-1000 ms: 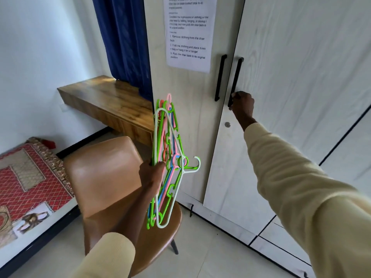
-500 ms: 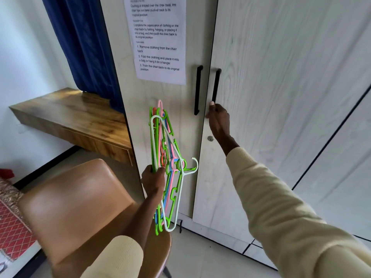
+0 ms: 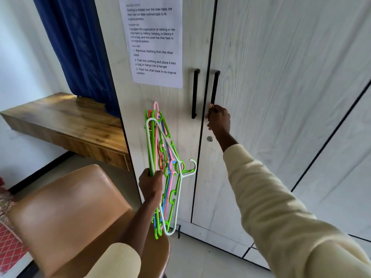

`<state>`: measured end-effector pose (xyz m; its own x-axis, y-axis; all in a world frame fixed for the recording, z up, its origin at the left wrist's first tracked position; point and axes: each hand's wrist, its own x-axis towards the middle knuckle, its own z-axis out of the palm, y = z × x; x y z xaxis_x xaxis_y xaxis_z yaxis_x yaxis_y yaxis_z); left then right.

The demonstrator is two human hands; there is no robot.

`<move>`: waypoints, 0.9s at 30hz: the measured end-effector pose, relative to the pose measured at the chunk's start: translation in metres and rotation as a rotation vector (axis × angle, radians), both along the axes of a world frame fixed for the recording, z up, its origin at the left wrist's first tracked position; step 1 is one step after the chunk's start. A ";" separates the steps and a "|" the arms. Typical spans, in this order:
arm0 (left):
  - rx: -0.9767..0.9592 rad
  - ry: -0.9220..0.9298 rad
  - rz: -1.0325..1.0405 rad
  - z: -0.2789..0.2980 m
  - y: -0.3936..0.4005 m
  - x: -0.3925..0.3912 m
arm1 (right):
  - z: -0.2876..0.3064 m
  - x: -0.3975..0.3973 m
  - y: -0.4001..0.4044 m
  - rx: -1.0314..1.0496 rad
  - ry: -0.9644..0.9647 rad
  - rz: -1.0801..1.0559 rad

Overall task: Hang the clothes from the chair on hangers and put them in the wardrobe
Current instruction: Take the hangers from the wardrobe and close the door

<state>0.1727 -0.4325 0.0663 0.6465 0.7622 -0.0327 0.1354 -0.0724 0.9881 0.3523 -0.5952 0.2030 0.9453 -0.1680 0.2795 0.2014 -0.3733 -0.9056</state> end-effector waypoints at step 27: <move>-0.709 -0.278 0.022 -0.054 0.248 -0.430 | -0.190 -0.362 0.305 0.133 1.055 1.197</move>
<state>-0.2570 -0.1848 0.0123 0.6873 0.6323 -0.3576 -0.1312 0.5923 0.7950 -0.0095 -0.2905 0.0133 0.2959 0.8083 -0.5090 -0.4013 -0.3784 -0.8341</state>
